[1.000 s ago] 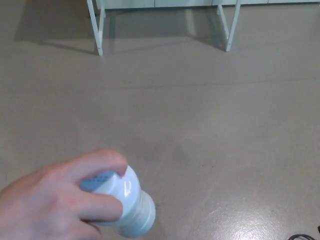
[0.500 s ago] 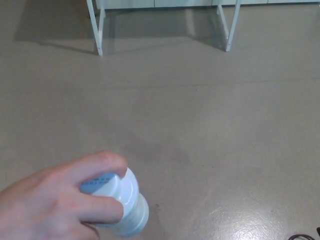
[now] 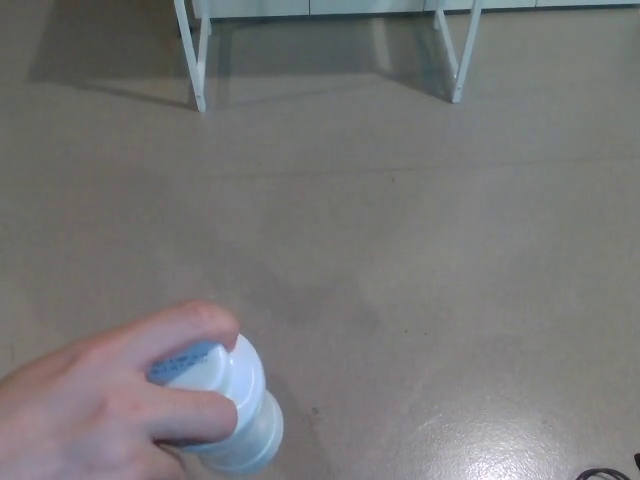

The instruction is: The robot picks up a bottle from a person using its left hand and walk towards the table in frontand put the bottle on the table.

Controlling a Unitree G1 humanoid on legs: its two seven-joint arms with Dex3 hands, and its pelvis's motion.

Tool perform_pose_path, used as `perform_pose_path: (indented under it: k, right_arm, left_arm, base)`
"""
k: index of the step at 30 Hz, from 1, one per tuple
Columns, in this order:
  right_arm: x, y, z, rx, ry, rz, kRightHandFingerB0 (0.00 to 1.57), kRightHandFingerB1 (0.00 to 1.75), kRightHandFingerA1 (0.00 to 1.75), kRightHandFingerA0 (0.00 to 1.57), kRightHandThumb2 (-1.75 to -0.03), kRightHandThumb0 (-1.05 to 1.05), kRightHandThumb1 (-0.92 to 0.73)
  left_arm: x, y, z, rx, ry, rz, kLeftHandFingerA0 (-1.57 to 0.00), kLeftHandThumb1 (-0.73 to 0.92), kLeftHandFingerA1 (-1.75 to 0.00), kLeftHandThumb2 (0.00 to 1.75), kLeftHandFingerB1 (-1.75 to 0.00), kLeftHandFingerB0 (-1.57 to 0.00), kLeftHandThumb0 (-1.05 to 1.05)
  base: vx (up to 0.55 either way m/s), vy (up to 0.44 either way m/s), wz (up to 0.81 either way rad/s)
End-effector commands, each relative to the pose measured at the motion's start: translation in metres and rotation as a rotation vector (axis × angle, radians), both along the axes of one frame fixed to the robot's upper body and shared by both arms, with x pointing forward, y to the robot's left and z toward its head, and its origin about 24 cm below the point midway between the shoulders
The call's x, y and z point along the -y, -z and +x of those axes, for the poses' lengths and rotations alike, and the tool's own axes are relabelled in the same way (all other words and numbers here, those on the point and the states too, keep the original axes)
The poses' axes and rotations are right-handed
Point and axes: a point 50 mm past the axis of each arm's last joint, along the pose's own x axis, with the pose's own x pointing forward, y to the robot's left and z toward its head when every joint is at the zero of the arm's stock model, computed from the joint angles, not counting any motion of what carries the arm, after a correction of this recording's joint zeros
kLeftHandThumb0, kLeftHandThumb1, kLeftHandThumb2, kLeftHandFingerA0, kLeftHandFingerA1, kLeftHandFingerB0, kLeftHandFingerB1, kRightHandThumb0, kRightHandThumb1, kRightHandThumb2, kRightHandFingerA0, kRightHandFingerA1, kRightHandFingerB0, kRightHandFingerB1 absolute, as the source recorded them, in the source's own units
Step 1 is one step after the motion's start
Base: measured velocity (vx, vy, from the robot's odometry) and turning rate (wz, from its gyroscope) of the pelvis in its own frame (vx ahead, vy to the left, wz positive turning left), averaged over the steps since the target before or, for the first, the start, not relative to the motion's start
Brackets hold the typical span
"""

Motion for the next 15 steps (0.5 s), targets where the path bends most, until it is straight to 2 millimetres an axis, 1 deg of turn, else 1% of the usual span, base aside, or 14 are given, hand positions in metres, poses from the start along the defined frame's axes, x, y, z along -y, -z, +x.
perform_pose_path:
  k: [1, 2, 3, 5, 6, 7, 9, 10, 11, 12, 13, 14, 15]
  right_arm:
    - [0.007, -0.001, -0.001, -0.041, -0.01, 0.001, 0.47, 0.37, 0.39, 0.41, -0.58, -0.49, -0.57]
    - [0.007, 0.0, -0.001, -0.042, -0.01, 0.005, 0.47, 0.37, 0.38, 0.41, -0.58, -0.49, -0.57]
    - [0.007, 0.0, -0.001, -0.042, -0.007, 0.009, 0.47, 0.37, 0.38, 0.4, -0.57, -0.49, -0.55]
    - [0.007, 0.0, -0.002, -0.043, -0.007, 0.008, 0.47, 0.37, 0.38, 0.4, -0.57, -0.49, -0.56]
    - [0.007, 0.0, -0.002, -0.045, -0.012, 0.003, 0.48, 0.37, 0.39, 0.4, -0.57, -0.49, -0.55]
    - [0.007, 0.0, -0.002, -0.043, -0.01, 0.004, 0.48, 0.37, 0.4, 0.41, -0.57, -0.48, -0.55]
    - [0.007, 0.0, -0.001, -0.041, -0.005, 0.009, 0.48, 0.37, 0.4, 0.41, -0.58, -0.48, -0.55]
    - [0.007, -0.001, 0.0, -0.04, -0.006, 0.008, 0.46, 0.52, 0.52, 0.34, -0.81, -0.56, -0.45]
    - [0.007, -0.001, 0.001, -0.039, -0.009, 0.006, 0.46, 0.52, 0.52, 0.34, -0.81, -0.56, -0.45]
    - [0.008, -0.002, 0.001, -0.044, -0.019, -0.008, 0.49, 0.37, 0.47, 0.42, -0.58, -0.51, -0.56]
    - [0.008, -0.002, 0.002, -0.046, -0.025, -0.014, 0.49, 0.37, 0.51, 0.43, -0.57, -0.52, -0.57]
    - [0.008, -0.002, 0.002, -0.046, -0.027, -0.016, 0.49, 0.37, 0.51, 0.43, -0.57, -0.52, -0.57]
    - [0.008, -0.003, 0.003, -0.044, -0.025, -0.012, 0.48, 0.37, 0.47, 0.42, -0.57, -0.52, -0.56]
  left_arm:
    - [0.08, -0.13, 0.003, 0.337, 0.537, -0.179, -0.02, 0.38, -0.39, 0.8, -0.23, -0.01, -0.63]
    - [0.082, -0.131, 0.005, 0.336, 0.547, -0.174, -0.02, 0.37, -0.39, 0.8, -0.22, -0.02, -0.62]
    - [0.085, -0.131, 0.006, 0.333, 0.555, -0.175, -0.09, 0.47, -0.32, 0.55, -0.25, -0.01, -0.72]
    - [0.09, -0.132, 0.007, 0.334, 0.576, -0.168, -0.09, 0.47, -0.33, 0.55, -0.25, 0.0, -0.72]
    - [0.092, -0.133, 0.007, 0.339, 0.593, -0.152, -0.03, 0.38, -0.37, 0.81, -0.15, -0.03, -0.64]
    - [0.095, -0.133, 0.008, 0.341, 0.606, -0.145, -0.01, 0.37, -0.42, 0.81, -0.14, 0.0, -0.63]
    - [0.099, -0.135, 0.008, 0.327, 0.627, -0.149, -0.01, 0.37, -0.4, 0.81, -0.14, 0.0, -0.62]
    - [0.101, -0.135, 0.009, 0.315, 0.638, -0.155, -0.03, 0.35, -0.37, 0.79, -0.16, -0.01, -0.6]
    - [0.103, -0.135, 0.009, 0.305, 0.65, -0.16, -0.03, 0.35, -0.37, 0.79, -0.16, -0.01, -0.6]
    - [0.106, -0.135, 0.009, 0.294, 0.658, -0.171, -0.02, 0.36, -0.37, 0.79, -0.15, -0.01, -0.6]
    - [0.108, -0.135, 0.01, 0.293, 0.666, -0.167, -0.02, 0.34, -0.39, 0.79, -0.17, -0.01, -0.6]
    - [0.109, -0.136, 0.01, 0.291, 0.669, -0.165, -0.02, 0.34, -0.39, 0.79, -0.17, -0.01, -0.6]
    - [0.109, -0.137, 0.01, 0.288, 0.672, -0.162, -0.08, 0.44, -0.34, 0.56, -0.22, 0.0, -0.72]
  base:
    - [0.0, 0.0, 0.0]
    - [0.0, 0.0, 0.0]
    - [0.0, 0.0, 0.0]
    - [0.0, 0.0, 0.0]
    - [0.0, 0.0, 0.0]
    - [0.0, 0.0, 0.0]
    - [0.0, 0.0, 0.0]
    - [0.0, 0.0, 0.0]
    - [0.0, 0.0, 0.0]
    - [0.0, 0.0, 0.0]
    - [0.0, 0.0, 0.0]
    - [0.0, 0.0, 0.0]
    - [0.0, 0.0, 0.0]
